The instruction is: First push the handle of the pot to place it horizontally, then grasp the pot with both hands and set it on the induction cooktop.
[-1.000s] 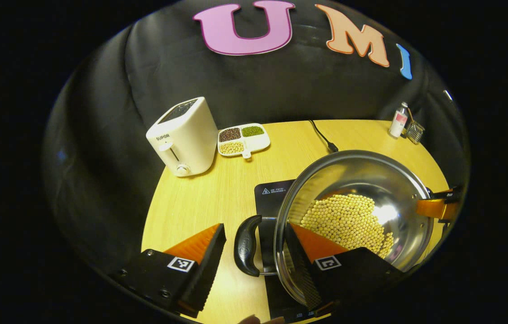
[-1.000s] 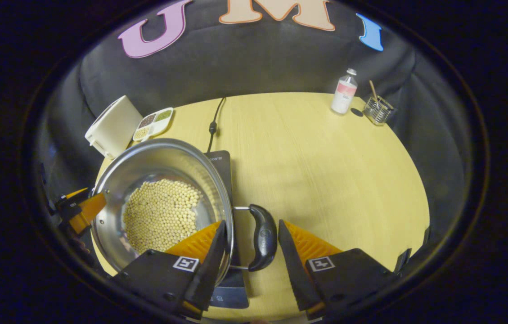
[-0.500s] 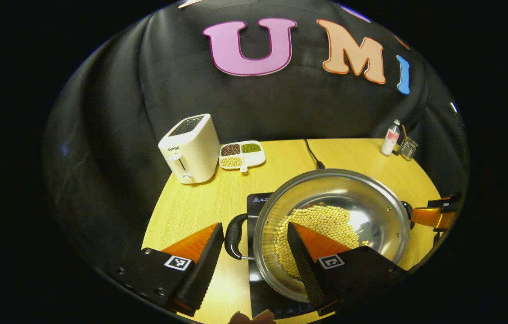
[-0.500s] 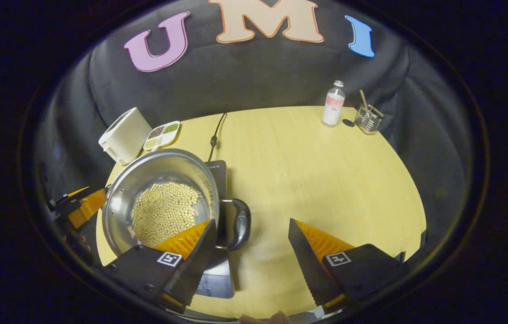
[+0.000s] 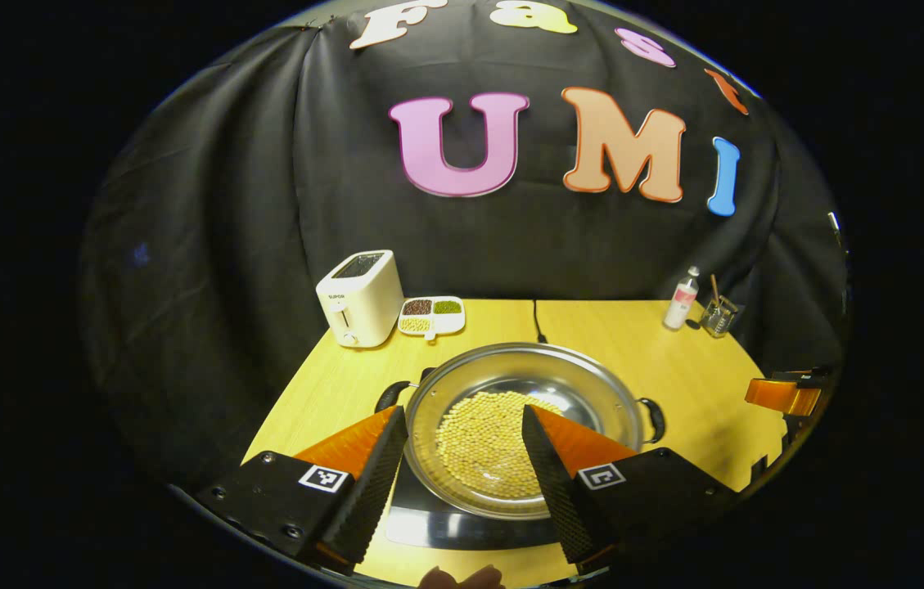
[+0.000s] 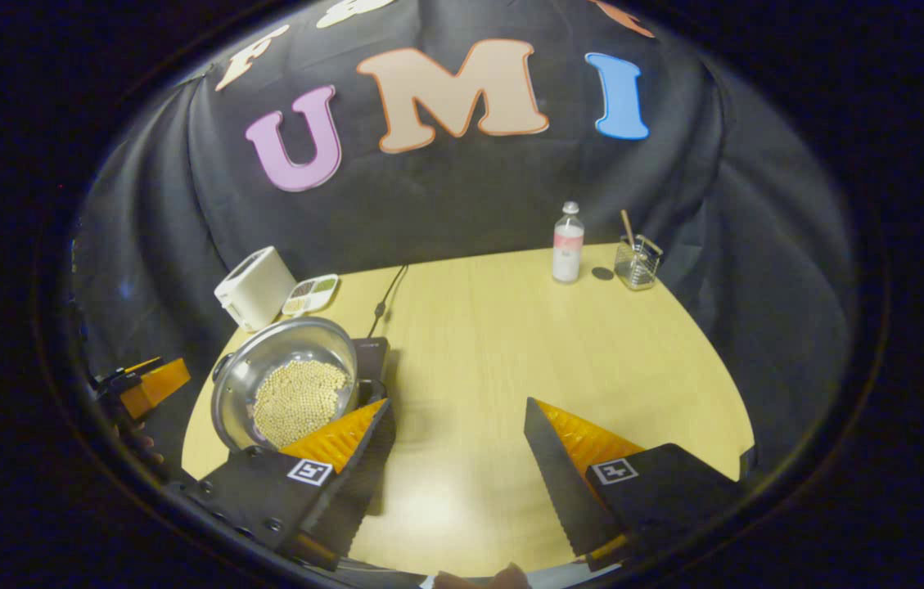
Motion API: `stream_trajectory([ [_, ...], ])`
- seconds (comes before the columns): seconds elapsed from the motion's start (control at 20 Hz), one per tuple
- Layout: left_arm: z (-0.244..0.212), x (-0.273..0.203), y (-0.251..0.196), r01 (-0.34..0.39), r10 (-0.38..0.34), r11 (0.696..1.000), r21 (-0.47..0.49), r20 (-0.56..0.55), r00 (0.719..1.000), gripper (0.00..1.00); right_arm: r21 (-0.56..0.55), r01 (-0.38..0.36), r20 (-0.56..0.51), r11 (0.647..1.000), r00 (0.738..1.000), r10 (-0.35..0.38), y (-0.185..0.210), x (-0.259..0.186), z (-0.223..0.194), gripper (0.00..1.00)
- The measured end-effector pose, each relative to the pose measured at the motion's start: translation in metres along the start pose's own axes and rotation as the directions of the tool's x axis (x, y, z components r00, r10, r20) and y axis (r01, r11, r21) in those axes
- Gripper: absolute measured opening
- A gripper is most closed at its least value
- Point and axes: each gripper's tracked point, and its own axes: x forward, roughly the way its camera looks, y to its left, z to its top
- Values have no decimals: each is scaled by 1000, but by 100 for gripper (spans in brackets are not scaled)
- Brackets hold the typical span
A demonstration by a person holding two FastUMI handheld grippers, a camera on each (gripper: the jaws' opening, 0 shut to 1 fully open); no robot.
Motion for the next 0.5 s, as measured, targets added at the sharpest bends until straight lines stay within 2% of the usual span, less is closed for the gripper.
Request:
stream_trajectory([
  [0.15,24,-46,-44,3,-2,1000,-16,107,994,87,15,-32,101,999,994,31,-36,-36,25,94],
  [0.3,44,-89,-73,-8,14,1000,-28,192,981,86,10,-46,213,999,976,43,-63,-67,47,93],
  [0.35,52,-101,-82,-7,14,999,-33,222,975,86,11,-52,244,999,969,48,-69,-78,54,96],
  [0.45,65,-123,-102,11,-6,1000,-21,268,963,86,11,-83,326,996,943,75,-75,-104,69,96],
  [0.5,68,-131,-112,18,-17,1000,-3,281,960,87,-3,-87,387,996,919,81,-80,-117,81,93],
])
